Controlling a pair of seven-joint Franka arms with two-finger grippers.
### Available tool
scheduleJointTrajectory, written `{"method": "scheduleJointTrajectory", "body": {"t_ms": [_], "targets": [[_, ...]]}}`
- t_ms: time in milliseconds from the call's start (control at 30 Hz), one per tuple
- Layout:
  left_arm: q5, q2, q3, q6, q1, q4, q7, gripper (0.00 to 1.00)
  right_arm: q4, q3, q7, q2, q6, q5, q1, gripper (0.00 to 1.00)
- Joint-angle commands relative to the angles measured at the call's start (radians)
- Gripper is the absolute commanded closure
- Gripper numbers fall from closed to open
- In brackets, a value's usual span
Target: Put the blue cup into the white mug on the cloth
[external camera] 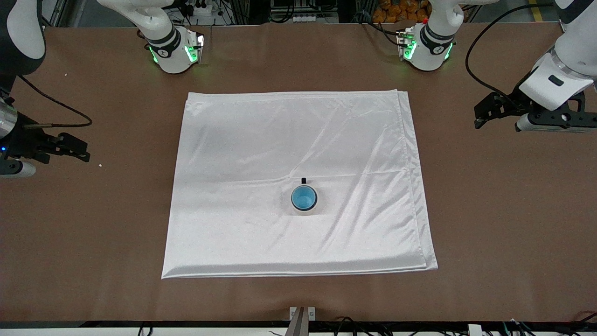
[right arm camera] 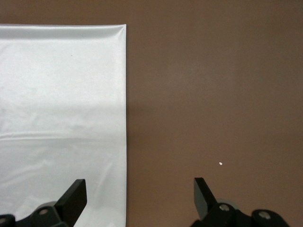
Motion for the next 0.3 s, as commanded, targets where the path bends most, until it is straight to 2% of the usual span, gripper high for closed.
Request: {"method": "scheduleJointTrajectory", "body": {"t_ms": [0,267], "targets": [[-0.013,0.027,-0.003,0.001,0.004,0.037,0.036,0.00,-0.010,0.008,-0.005,-0.021,-0.002,-0.003,-0.007,0.00],[-0.020,0.031,-0.005,0.001,0.007,0.038,0.027,0.00,-0.010,0.008,-0.005,-0.021,-0.002,-0.003,-0.007,0.00]]}}
